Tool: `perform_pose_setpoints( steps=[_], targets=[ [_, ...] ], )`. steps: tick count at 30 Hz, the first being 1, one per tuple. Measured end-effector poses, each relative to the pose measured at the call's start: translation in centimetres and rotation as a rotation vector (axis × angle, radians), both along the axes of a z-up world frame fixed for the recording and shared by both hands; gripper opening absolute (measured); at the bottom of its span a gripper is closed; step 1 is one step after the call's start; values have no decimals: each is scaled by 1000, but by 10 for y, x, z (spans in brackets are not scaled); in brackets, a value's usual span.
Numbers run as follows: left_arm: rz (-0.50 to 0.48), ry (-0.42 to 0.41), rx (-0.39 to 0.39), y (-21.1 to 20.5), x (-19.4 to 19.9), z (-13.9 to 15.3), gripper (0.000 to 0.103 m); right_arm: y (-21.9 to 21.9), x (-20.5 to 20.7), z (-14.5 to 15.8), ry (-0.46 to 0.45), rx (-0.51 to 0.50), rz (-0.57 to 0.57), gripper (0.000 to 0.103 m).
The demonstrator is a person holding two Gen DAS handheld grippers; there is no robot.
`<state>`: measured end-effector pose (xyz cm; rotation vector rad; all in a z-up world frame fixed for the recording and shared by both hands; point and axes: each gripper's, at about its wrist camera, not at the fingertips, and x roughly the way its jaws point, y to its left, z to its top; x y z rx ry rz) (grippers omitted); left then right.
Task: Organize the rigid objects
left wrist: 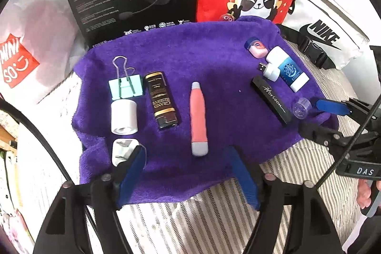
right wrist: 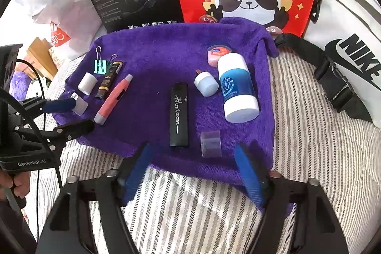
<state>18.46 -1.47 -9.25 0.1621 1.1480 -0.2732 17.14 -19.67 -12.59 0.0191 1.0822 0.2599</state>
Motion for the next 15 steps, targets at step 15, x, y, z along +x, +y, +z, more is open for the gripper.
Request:
perform_pose_setpoints(
  steps=[15],
  targets=[
    [16, 9, -13, -1, -22, 5, 97, 4, -16, 11, -37, -21, 0, 95]
  ],
)
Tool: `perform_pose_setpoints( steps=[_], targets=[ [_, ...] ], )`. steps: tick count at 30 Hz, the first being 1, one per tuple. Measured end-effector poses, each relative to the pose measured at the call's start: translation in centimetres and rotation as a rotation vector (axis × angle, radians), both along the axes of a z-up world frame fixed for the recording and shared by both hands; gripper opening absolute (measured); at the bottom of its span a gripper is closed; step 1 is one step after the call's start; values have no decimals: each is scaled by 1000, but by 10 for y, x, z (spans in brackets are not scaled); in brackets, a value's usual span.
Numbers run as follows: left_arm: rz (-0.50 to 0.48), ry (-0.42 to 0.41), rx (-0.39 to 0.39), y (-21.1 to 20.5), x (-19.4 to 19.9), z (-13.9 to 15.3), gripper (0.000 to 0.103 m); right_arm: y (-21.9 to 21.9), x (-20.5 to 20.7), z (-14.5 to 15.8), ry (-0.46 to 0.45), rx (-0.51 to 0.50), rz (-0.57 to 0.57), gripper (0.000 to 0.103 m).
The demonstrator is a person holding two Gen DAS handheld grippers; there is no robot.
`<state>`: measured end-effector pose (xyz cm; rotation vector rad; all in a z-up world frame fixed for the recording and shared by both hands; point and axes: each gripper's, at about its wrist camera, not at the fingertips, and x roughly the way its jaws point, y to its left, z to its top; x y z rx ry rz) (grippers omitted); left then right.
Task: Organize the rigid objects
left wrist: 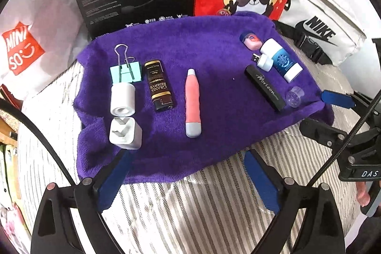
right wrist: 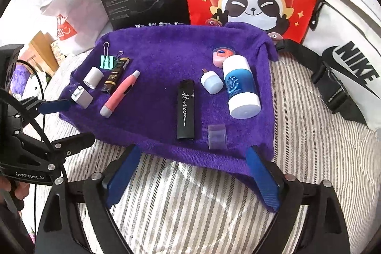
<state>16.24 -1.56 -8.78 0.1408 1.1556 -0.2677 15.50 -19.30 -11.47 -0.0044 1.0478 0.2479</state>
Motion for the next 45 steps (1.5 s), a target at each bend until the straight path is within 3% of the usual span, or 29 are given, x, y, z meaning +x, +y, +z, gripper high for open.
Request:
perform_pose_setpoints(
  steps=[6, 22, 32, 45],
  targets=[
    [33, -33, 15, 2, -14, 15, 101, -6, -16, 18, -34, 4, -35, 103],
    [178, -109, 2, 14, -61, 61, 102, -20, -75, 76, -71, -33, -129, 103],
    [204, -135, -31, 17, -96, 87, 102, -32, -106, 97, -85, -30, -176, 103],
    [201, -145, -1, 21, -110, 103, 102, -35, -116, 113, -101, -41, -180, 103]
  ],
)
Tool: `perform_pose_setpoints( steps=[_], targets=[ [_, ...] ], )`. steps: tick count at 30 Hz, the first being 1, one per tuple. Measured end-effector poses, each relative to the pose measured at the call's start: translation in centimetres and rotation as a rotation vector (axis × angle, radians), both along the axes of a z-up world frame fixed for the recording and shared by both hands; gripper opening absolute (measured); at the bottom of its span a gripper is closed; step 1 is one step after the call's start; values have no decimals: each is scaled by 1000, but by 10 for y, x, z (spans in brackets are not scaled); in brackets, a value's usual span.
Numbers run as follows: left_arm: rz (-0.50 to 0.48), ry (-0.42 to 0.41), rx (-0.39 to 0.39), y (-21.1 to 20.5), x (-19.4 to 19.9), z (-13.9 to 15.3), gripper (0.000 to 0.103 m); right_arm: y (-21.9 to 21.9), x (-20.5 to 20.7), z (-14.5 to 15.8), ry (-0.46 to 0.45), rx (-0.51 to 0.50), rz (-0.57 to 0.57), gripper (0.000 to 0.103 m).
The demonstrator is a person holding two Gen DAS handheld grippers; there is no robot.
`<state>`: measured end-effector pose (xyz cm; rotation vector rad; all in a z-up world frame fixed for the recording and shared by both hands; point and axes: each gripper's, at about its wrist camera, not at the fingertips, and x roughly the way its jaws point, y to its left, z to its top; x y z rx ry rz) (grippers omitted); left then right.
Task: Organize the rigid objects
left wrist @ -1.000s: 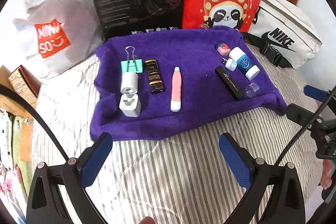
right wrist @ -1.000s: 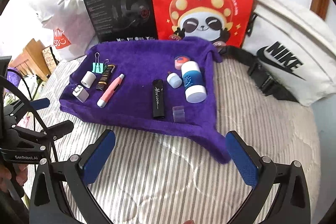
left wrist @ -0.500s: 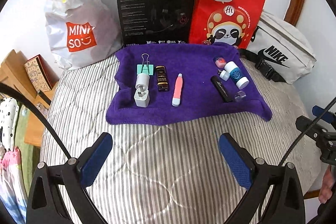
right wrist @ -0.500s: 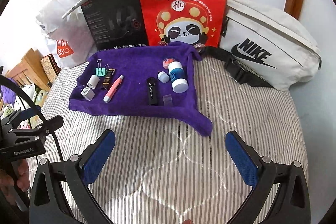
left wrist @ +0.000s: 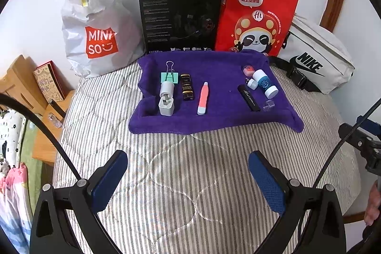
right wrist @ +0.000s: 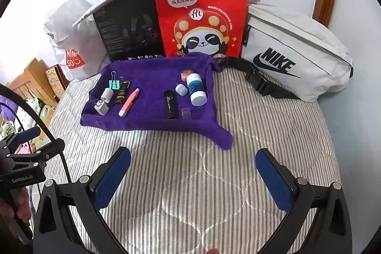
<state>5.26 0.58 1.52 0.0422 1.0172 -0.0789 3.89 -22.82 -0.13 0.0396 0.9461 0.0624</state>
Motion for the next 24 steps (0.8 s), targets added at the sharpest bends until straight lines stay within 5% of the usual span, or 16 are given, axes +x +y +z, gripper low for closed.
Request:
perform_pose_setpoints(
  steps=[24],
  targets=[
    [19, -7, 3, 1, -1, 7, 102, -6, 0, 8, 10, -14, 6, 103]
  ],
)
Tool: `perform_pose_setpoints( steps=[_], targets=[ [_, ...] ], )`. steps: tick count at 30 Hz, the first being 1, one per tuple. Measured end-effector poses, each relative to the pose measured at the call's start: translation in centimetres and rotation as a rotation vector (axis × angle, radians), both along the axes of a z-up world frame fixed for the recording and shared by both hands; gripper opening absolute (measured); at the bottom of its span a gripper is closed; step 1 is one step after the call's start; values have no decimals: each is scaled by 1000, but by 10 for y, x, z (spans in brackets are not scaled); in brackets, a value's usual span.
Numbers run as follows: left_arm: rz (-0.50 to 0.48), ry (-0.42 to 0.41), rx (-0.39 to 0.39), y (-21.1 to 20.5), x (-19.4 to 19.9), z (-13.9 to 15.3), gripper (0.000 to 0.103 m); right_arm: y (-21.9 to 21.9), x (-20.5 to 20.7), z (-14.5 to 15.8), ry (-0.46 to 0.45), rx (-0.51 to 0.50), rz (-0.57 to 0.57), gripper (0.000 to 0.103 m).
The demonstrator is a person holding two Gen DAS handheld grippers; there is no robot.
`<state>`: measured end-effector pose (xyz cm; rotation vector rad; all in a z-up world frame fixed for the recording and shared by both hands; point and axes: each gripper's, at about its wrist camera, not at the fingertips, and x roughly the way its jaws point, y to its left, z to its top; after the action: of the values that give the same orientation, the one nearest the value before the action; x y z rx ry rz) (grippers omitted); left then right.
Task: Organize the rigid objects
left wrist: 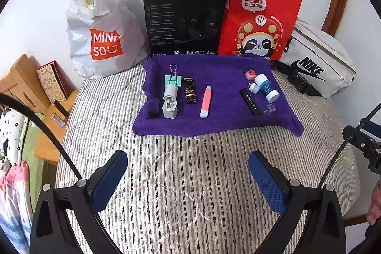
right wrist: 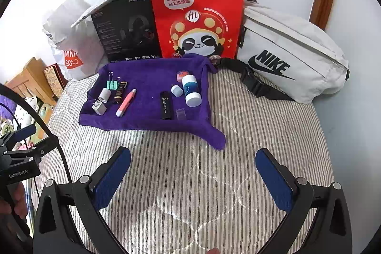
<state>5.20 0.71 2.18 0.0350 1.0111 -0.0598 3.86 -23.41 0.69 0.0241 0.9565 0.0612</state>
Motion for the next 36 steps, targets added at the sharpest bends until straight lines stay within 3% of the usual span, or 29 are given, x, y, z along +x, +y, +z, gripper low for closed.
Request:
perform_pose_setpoints(
  steps=[36],
  targets=[
    [-11, 16, 16, -4, -2, -3, 102, 8, -4, -4, 10, 0, 23, 103]
  ],
)
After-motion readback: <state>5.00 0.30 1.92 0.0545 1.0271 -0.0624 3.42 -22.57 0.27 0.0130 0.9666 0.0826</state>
